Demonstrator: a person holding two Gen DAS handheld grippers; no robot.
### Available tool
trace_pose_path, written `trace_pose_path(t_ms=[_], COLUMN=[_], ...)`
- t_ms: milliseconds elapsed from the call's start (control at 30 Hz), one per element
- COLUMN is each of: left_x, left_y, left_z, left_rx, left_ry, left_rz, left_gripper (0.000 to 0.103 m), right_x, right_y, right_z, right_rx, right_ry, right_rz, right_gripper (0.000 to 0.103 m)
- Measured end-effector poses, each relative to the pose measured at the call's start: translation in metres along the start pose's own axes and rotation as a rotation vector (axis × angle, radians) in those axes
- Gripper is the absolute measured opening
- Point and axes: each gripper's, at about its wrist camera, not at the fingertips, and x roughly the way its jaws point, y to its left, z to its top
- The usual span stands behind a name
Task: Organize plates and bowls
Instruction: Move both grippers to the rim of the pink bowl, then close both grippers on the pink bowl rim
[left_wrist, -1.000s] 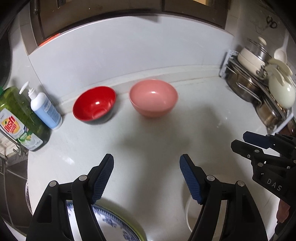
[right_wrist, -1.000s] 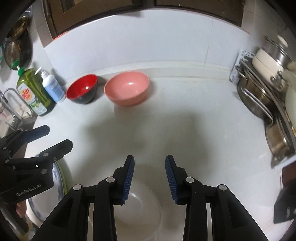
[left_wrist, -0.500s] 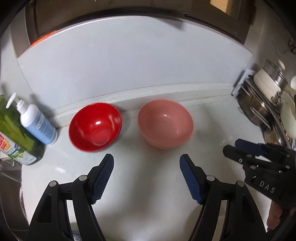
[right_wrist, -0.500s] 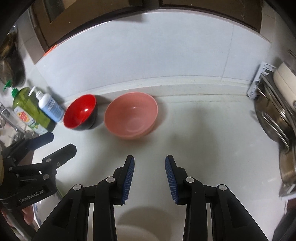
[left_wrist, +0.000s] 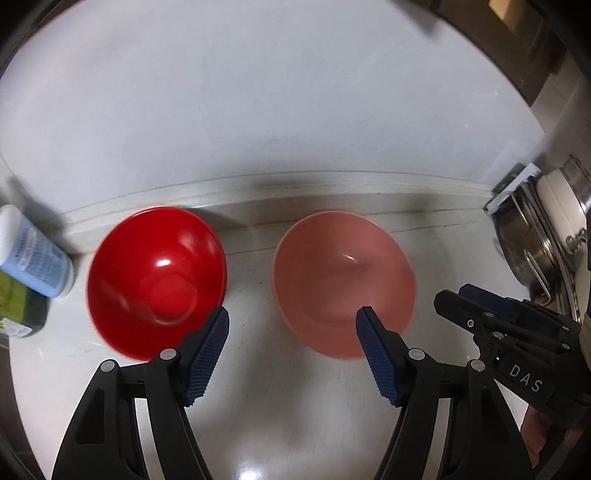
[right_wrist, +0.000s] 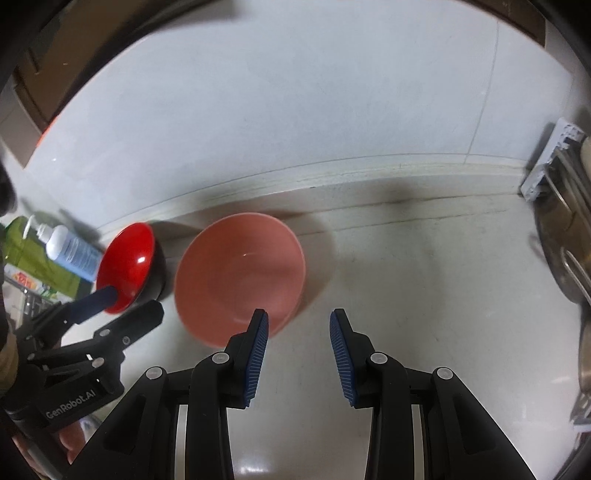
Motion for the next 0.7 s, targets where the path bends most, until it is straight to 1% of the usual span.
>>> trace_pose_path(t_ms=[233,433,500,600,700], left_x=[0.027,0.042,0.047,0.054,0.057], left_y=[0.001,0.002,0.002,0.002,0.001], left_z=[0.011,0.017,0.018,0.02,0.021], left_rx=[-0.04,-0.031,-0.028,-0.031,-0.025], left_ry=[0.064,0.095,0.102,0.118,0.125], left_rz=[-0.011,-0.004,0.003,0.001,0.005], left_gripper=[0.051,0.035,0.033,0.029,0.022], right_x=[0.02,0.038,0.044,0.05,0.057], right_y=[-0.004,-0.011,-0.01,-0.009,-0.008], right_z=[0.012,0.02,0.022,0.023,0.023], right_rx=[0.029,0.053,0.05,0.045,0.051], right_ry=[0.042,0.097,0.111,0.123,0.143], right_rz=[0.024,0.039,0.032,0.017,0.024], right_gripper=[0.036,0.035,0.035,0.029,0.023])
